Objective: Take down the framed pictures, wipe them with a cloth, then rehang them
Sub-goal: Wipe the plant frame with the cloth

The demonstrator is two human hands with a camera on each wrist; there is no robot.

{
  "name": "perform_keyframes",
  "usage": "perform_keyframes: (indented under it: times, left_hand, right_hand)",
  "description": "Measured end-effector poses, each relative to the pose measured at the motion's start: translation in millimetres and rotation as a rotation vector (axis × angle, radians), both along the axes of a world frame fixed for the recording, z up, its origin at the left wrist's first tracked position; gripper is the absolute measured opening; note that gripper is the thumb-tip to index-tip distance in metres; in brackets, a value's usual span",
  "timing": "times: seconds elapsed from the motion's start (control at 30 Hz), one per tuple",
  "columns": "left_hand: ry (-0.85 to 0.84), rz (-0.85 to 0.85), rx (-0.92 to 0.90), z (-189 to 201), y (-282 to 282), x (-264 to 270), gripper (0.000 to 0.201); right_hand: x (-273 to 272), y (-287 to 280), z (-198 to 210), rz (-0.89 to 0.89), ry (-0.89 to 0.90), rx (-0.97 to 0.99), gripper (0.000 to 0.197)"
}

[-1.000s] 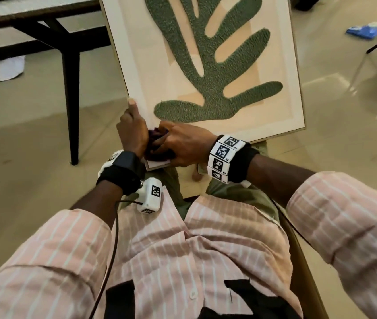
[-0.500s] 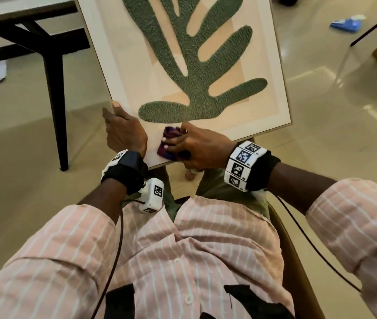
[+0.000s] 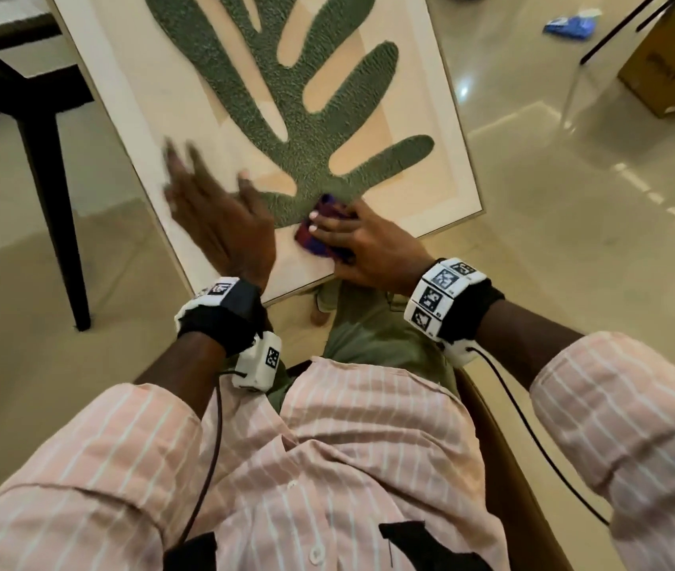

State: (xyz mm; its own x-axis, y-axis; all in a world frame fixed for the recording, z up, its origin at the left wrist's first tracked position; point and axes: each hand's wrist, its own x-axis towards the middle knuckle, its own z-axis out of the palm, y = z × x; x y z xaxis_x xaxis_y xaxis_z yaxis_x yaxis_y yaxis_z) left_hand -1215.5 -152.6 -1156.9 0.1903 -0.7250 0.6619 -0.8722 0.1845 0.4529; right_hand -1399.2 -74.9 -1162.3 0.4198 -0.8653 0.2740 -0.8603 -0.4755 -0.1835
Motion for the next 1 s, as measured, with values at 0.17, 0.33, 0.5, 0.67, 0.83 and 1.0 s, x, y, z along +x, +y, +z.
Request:
perform_keyframes:
  times: [0.17,0.33,0.5,0.67,0.83,1.0]
  left_hand:
    - [-0.121,-0.417,0.042,-7.2,3.8,-34.4,0.058]
    - [-0.205,-0.428,0.117,-21.5,0.2,-34.2,0.062]
    - [-0.22,-0.431,0.114,-19.9,-1.8,-32.5,0.061]
    - [-0.251,-0.423,0.106,-19.8,-1.2,-32.3,0.063]
    - [-0.271,-0.455,0.073,-12.4,-11.4,-18.0,0.061]
    - [-0.338,-0.323,0.078,32.4,-37.1,-34.1,0.054]
  right_hand:
    - [-36.4,-3.9,-9.3,-0.4,-0.325,-0.089,0.056]
    - [-42.2,-6.3,-8.5,-0.742,-0.267,-0.051,0.059]
    - [-82.2,-14.1,-23.6,-0.896,-0.329,-0.098,0.062]
    - [-92.2,-38.0,6.1,-1.157,-0.294,0.091,0.068]
    - [-112.5,-67.9,28.6,-1.23,-0.47,0.172,0.054]
    - [-132.0,-67.1,29.4,-1.208,-0.703,0.156,0.05]
